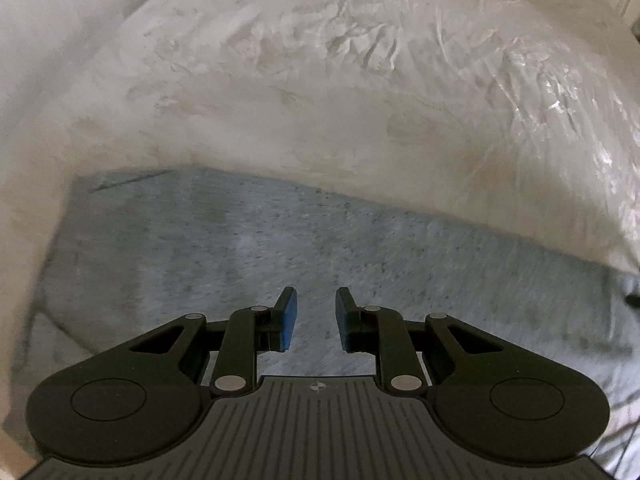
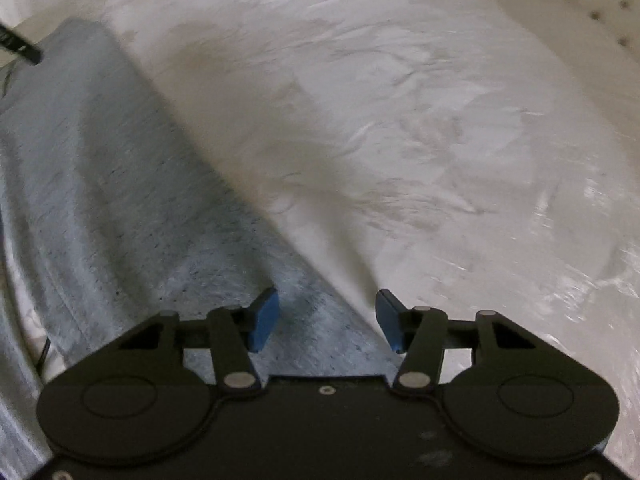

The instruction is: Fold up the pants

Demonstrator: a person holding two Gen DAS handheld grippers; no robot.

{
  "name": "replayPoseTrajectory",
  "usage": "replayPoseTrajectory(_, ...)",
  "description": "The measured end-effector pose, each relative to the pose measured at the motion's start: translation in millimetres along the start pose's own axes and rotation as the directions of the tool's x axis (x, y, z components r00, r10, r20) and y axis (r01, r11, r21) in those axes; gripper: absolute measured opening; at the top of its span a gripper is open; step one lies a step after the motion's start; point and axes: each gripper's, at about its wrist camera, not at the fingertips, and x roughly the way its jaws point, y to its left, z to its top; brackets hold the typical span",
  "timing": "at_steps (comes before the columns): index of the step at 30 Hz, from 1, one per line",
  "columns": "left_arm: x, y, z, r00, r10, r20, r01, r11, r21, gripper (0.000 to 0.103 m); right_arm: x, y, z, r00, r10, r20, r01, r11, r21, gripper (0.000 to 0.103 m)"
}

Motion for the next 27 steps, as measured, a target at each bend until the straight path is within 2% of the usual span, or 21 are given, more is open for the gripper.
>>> replayPoseTrajectory(1,3.2,0.6,1.9,1.0,-0.018,-0.011,0.017,1.0,-0.013,0.021,0.0,0.5,1.1,1.0,0.013,-0.004,-0.013,1.0,-0.014,0.056)
replayPoseTrajectory(2,6.7,-0.7,4.1,0.999,-0.03,-0.019,0.03,0.999,-0.023,0.021,0.9,2.8,1.9,1.0,0.024,-0.014,-0.024,0.999,-0.027,0.04)
replayPoseTrajectory(3,8.9,-0.8,6.1,0.999,-0.045,-0.028,0.044,0.998,-0.033,0.021,2.5,5.2,3.0,0.999,0.034,-0.027,-0.035,0.999,-0.026,0.018)
replayPoseTrajectory(4,11.5,-0.9,8.6,0.998,-0.059,-0.039,0.057,0.997,-0.044,0.021,1.1,7.1,4.0,0.998,0.046,-0.035,-0.047,0.999,-0.017,0.007)
replayPoseTrajectory(6,14.6,-1.0,13.7,0.995,-0.083,-0.053,0.079,0.995,-0.065,0.021,-9.0,19.2,3.1,1.0,0.01,-0.007,-0.011,0.999,-0.044,0.006)
replayPoseTrajectory(13,19.0,-6.3,32.0,0.986,-0.154,-0.064,0.146,0.982,-0.12,0.021,-61.1,67.7,-23.3,0.995,0.002,0.097,0.005,0.997,-0.072,0.006)
replayPoseTrajectory(17,28.8,-10.9,40.6,0.976,-0.194,-0.097,0.179,0.973,-0.146,0.021,-79.1,99.3,-45.2,0.995,0.021,0.099,-0.011,0.994,-0.105,0.006)
replayPoseTrajectory(21,38.8,-12.3,47.6,0.969,-0.217,-0.117,0.193,0.963,-0.186,0.021,-78.6,121.8,-60.8,0.996,0.033,0.079,-0.023,0.992,-0.124,0.006)
replayPoseTrajectory(24,46.0,-12.4,51.9,0.961,-0.243,-0.133,0.212,0.953,-0.216,0.021,-75.3,124.5,-63.5,0.997,0.037,0.074,-0.03,0.994,-0.101,0.006)
replayPoseTrajectory(27,55.9,-13.1,53.0,0.957,-0.235,-0.169,0.192,0.953,-0.236,0.021,-80.2,121.5,-67.1,0.996,0.035,0.078,-0.029,0.996,-0.081,0.006)
